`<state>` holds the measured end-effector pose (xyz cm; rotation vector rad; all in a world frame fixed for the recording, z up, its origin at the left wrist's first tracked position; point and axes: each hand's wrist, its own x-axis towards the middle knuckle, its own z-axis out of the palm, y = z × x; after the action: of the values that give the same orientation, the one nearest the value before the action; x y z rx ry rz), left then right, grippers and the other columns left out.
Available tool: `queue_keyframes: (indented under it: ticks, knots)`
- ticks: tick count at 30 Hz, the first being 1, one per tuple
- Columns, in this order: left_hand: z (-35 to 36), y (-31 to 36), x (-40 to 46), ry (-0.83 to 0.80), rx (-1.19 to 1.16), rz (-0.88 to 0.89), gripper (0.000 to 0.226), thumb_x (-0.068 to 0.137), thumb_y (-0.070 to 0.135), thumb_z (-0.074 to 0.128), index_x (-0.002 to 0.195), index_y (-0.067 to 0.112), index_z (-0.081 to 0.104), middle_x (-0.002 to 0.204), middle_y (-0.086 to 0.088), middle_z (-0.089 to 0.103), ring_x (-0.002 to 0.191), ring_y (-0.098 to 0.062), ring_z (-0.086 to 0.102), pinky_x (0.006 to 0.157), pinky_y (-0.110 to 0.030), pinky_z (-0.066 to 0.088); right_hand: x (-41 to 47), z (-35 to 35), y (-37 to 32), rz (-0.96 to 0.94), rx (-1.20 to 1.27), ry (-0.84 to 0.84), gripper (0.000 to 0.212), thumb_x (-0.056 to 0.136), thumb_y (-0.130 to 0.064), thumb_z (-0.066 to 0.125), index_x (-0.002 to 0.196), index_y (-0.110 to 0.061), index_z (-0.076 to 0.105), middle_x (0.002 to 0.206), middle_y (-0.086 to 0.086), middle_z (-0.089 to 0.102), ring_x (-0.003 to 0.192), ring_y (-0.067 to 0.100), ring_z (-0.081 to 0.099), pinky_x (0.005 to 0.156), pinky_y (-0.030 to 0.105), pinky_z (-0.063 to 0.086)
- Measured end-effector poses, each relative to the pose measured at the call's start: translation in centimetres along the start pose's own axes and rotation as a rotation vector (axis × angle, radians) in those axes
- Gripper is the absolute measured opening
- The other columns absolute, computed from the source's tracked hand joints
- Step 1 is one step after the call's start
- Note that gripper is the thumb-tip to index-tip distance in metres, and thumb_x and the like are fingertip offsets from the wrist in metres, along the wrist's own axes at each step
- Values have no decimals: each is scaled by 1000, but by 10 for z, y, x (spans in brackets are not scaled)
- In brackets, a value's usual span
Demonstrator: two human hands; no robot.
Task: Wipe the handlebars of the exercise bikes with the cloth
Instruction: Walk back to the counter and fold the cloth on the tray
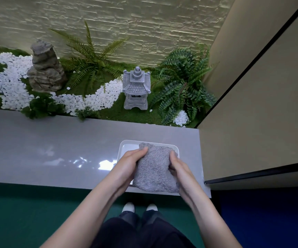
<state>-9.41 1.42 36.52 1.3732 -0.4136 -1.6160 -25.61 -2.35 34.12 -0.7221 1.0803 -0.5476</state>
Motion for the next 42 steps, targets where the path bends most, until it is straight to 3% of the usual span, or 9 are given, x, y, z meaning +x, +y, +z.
queue_keyframes:
  ticks: [3, 6, 11, 16, 24, 30, 33, 38, 42]
  knots:
    - [1, 0, 1, 62, 25, 34, 33, 94, 28, 52, 77, 13, 75, 85, -9, 74, 76, -19, 71, 60, -20, 53, -1, 2, 1, 65, 83, -95, 55, 82, -48, 60, 118, -7, 63, 114, 13, 69, 108, 24, 65, 83, 32, 56]
    - [6, -2, 2, 172, 101, 124, 34, 96, 30, 50, 75, 11, 69, 74, -1, 73, 66, -11, 69, 52, -12, 47, 3, 8, 4, -32, 107, 18, 50, 81, -39, 63, 120, -8, 58, 112, 11, 70, 105, 24, 67, 91, 40, 53]
    - [10, -13, 1, 464, 603, 400, 41, 96, 41, 42, 63, 17, 41, 55, 6, 45, 57, -15, 43, 52, -29, 32, 4, 25, 2, -327, -186, 242, 7, 94, -31, 56, 95, -24, 54, 92, -5, 71, 88, 14, 67, 80, 39, 52]
    - [9, -17, -2, 561, 650, 547, 38, 97, 43, 37, 63, 29, 37, 54, 0, 44, 61, -28, 46, 53, -39, 29, -3, 29, -3, -555, -501, 421, 30, 92, -48, 48, 71, -34, 32, 56, -16, 48, 50, 3, 38, 51, 20, 31]
    - [-2, -33, 22, 518, 532, 390, 47, 93, 47, 45, 66, 9, 45, 49, 5, 44, 51, -13, 39, 55, -35, 34, 14, 21, 3, -467, -523, 461, 31, 95, -36, 52, 73, -24, 34, 55, -9, 41, 47, 0, 40, 51, 17, 34]
    - [-16, -44, 39, 361, 447, 302, 28, 91, 42, 53, 75, 20, 59, 56, 4, 53, 56, -13, 44, 61, -32, 37, 29, 13, 4, -454, -539, 444, 29, 95, -37, 53, 75, -24, 35, 58, -7, 42, 50, 3, 39, 51, 19, 32]
    - [-19, -49, 48, 365, 415, 286, 20, 91, 35, 56, 77, 22, 61, 63, 5, 62, 60, -13, 53, 64, -33, 43, 40, 11, 7, -423, -527, 416, 23, 94, -35, 54, 81, -22, 40, 70, -1, 53, 69, 17, 52, 66, 33, 41]
    - [-38, -62, 67, 392, 532, 232, 12, 92, 35, 52, 84, 33, 59, 79, 8, 66, 62, -9, 63, 63, -34, 51, 64, 1, 17, -407, -490, 385, 15, 94, -31, 56, 83, -26, 46, 74, -6, 60, 67, 12, 56, 65, 29, 44]
    - [-67, -84, 89, 434, 784, 168, 19, 94, 33, 50, 110, 26, 57, 108, 4, 61, 89, -7, 59, 73, -24, 45, 89, -17, 32, -346, -497, 406, 15, 93, -33, 56, 83, -27, 46, 78, -3, 61, 73, 13, 58, 65, 23, 45]
